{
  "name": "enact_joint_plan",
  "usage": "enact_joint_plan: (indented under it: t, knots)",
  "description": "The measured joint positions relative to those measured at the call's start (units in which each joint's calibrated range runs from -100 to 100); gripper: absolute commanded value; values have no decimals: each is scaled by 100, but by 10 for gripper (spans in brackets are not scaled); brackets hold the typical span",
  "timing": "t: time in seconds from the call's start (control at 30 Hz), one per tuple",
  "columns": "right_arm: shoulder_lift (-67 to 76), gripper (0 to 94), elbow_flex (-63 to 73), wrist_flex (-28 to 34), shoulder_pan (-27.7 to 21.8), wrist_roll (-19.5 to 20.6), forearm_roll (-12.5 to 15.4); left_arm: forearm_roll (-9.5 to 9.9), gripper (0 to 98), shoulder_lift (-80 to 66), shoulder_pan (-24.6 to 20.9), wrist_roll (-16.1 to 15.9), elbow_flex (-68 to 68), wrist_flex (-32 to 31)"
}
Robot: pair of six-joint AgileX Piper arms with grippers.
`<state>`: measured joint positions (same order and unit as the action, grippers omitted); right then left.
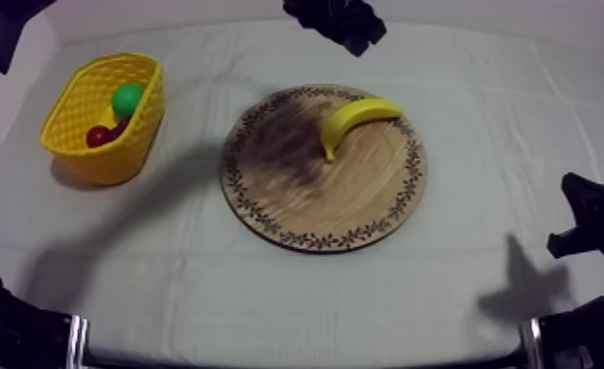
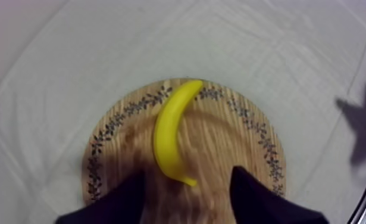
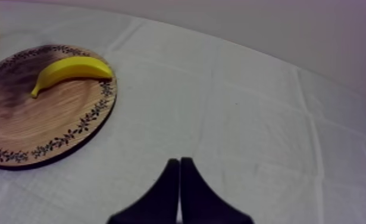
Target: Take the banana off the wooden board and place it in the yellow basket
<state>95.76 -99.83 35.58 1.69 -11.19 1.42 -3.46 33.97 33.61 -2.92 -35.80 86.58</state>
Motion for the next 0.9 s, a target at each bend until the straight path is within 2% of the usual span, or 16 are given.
enact_joint_plan:
  t: [0.57, 0.9]
  knots:
    - [0, 2, 0, -8, 0, 0, 0, -6, 867, 596, 77, -1, 20, 139]
    - [0, 2, 0, -8, 0, 0, 0, 58, 905, 1607, 65, -117, -516, 352]
